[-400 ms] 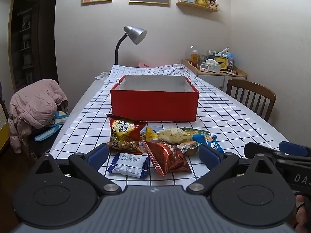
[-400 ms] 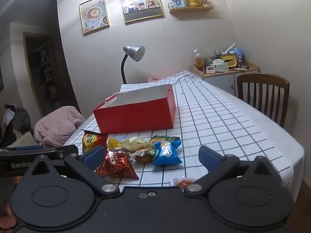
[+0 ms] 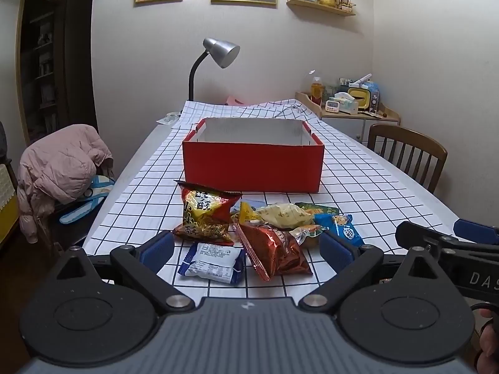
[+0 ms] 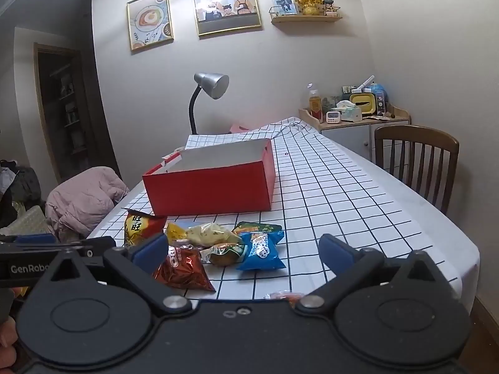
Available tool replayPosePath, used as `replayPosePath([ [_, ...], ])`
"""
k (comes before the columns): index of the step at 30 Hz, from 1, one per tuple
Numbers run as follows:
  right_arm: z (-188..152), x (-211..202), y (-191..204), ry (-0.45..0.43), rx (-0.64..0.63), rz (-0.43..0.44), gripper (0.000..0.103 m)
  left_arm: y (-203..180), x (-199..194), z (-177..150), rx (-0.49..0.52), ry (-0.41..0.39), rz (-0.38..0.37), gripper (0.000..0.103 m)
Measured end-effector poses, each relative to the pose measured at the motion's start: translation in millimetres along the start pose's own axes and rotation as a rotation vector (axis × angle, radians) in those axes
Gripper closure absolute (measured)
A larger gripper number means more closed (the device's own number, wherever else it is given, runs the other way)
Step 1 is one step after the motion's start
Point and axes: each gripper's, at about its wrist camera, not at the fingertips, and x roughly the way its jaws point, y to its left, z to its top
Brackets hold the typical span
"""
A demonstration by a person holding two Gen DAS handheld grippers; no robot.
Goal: Organize snacks
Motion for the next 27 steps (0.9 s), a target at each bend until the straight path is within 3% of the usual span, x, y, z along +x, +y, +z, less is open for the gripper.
replayPosePath([
  [27,3.2,0.4,1.5,0.006,-0.01,0.028,0.0,1.5,-7.7,-1.1,-0.019,0.016,-0.008,0.003],
])
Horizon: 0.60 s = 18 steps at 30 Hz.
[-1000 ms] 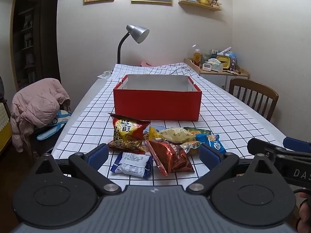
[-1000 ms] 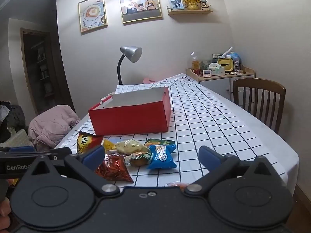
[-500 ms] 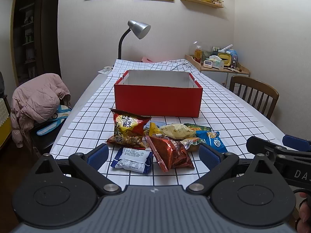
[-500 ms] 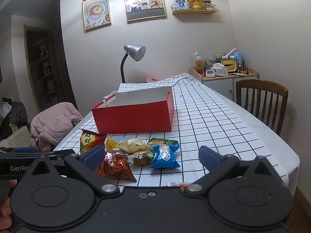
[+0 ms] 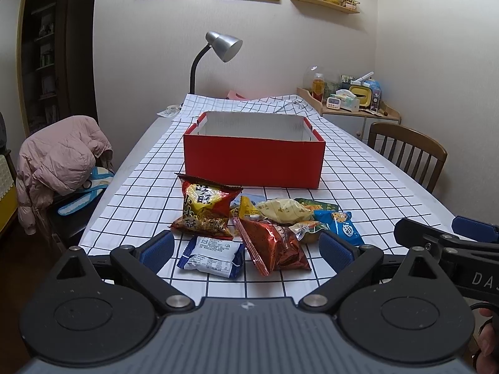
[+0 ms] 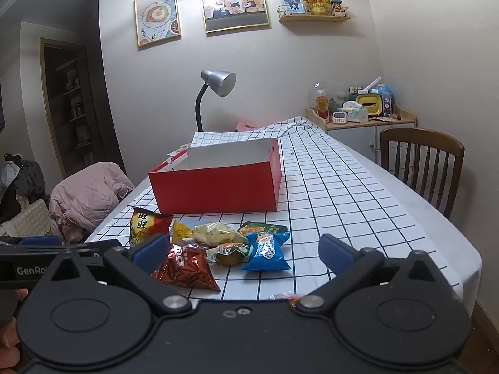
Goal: Organize snacks
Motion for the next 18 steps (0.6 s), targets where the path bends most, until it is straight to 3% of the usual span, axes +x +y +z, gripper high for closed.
replayPosePath([
  [18,3.5,-0.4,-5.7,0.008,0.044,0.065,0.0,0.4,-0.2,0.8,-0.005,0.0,-0.001,0.003],
])
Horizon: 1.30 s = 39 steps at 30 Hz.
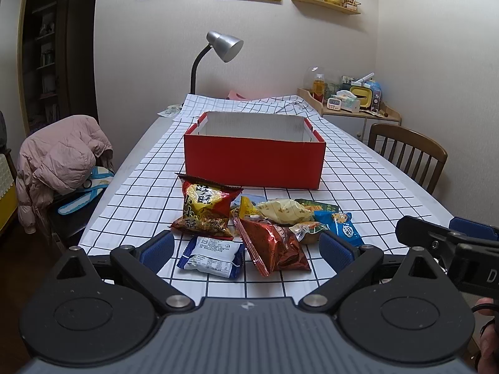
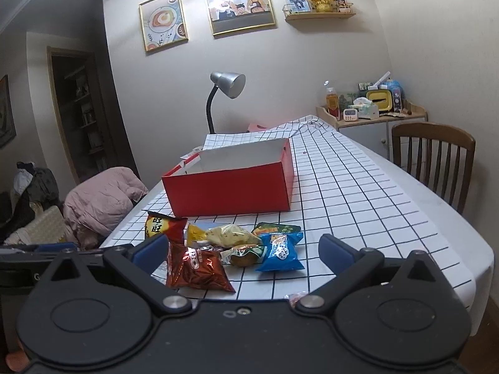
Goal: Organize snacks
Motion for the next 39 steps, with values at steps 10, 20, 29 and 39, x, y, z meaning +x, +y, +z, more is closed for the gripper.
replayPosePath([
  [10,-1.9,-1.3,0.2,0.011,0.01,0.036,0.0,-1.5,-1.0,0.4,0.001,-0.002,-0.003,0.003],
  [20,-1.9,-2.8,1.1,0.01,0.005,0.044,0.0,-1.3,-1.5,0.7,-0.003,0.0,-0.007,0.003],
  [29,-2.6,3.0,2.3,0.014,-0.054,0.022,0.001,-2.5,5.0,2.0,-0.01,0.013,-0.004,0.003],
  [39,-22.3,28.2,-21.5,0.123,-0.08,-0.014,0.007,0.7,51.7,-9.5,-0.061,0.168,-0.012,0.003],
])
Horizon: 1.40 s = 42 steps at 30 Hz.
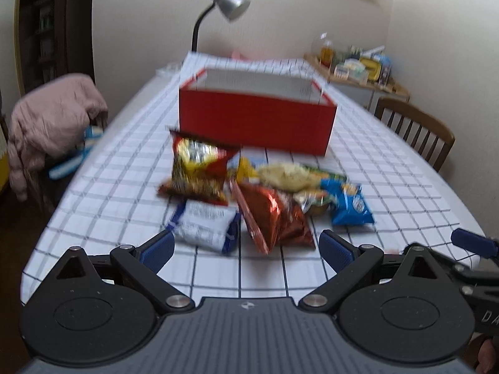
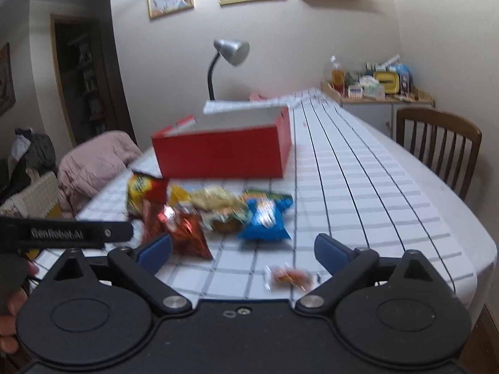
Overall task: Organize snacks
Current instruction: 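Grasp the red-brown chip bag with the left gripper while the right grasps the clear candy packet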
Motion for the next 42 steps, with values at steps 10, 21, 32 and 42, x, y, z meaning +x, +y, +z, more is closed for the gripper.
replayPosePath([
  [10,-16.7,42.8,-28.3,0.11,-0.034,-0.046,0.017,-10.8,37.1,9.7,0.007,0.015,-0.028,0.003],
  [21,-18.9,72.0,-37.6,0.184,-0.149,-0.006,0.028,-13.2,89.6,27.8,-0.028,0.126,-0.071,0.009],
  [32,-5.5,83.6,-51.5,0.256,-0.32,0.164,0.052,-8.2,110.0,32.3,-0.06,0.205,-0.105,0.032],
  [42,-2.1,82.5,-61.4,0.254,-0.282,0.219,0.076,-4.4,109.9,36.6,-0.094,0.205,-0.128,0.044],
])
